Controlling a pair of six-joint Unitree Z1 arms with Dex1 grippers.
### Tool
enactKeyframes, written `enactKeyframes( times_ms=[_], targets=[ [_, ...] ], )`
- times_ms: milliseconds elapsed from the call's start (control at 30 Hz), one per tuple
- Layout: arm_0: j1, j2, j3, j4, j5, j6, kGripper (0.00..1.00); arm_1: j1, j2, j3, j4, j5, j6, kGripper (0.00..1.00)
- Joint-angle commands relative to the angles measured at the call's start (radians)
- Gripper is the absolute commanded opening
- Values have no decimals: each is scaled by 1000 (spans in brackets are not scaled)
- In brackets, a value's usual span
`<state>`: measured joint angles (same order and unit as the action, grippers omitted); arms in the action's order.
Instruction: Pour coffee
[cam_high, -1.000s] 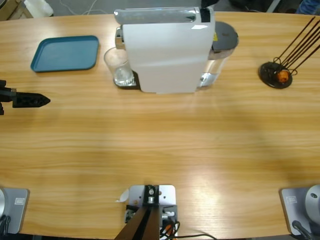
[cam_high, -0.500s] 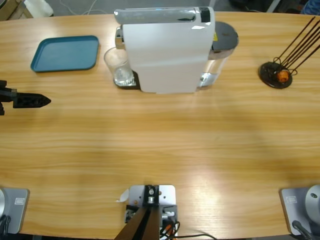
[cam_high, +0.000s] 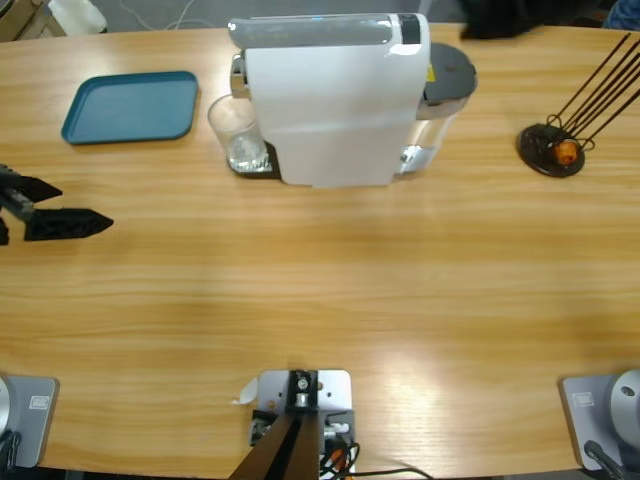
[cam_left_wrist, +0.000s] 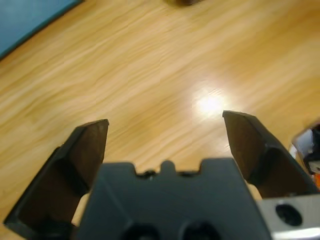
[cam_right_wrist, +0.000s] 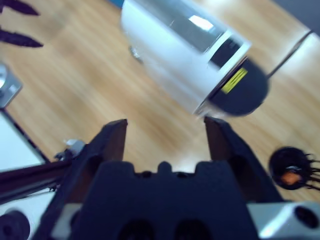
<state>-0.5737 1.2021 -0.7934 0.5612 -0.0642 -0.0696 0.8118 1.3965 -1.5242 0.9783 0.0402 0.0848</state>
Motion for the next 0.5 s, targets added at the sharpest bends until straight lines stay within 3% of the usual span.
enactKeyframes(
  times_ms=[33, 167, 300, 500],
  targets=[
    [-12, -77, 99, -82, -53, 37, 1000, -4, -232, 578, -472, 48, -3, 1000],
    [-12, -57, 76, -113, -60, 37, 1000, -16, -180, 635, -486, 48, -99, 1000],
    [-12, -48, 97, -127, -75, 35, 1000, -59, -179, 703, -612, 64, -109, 1000],
    [-13, -1, 121, -129, -65, 24, 1000, -66, -197, 739, -619, 89, -114, 1000]
  ],
)
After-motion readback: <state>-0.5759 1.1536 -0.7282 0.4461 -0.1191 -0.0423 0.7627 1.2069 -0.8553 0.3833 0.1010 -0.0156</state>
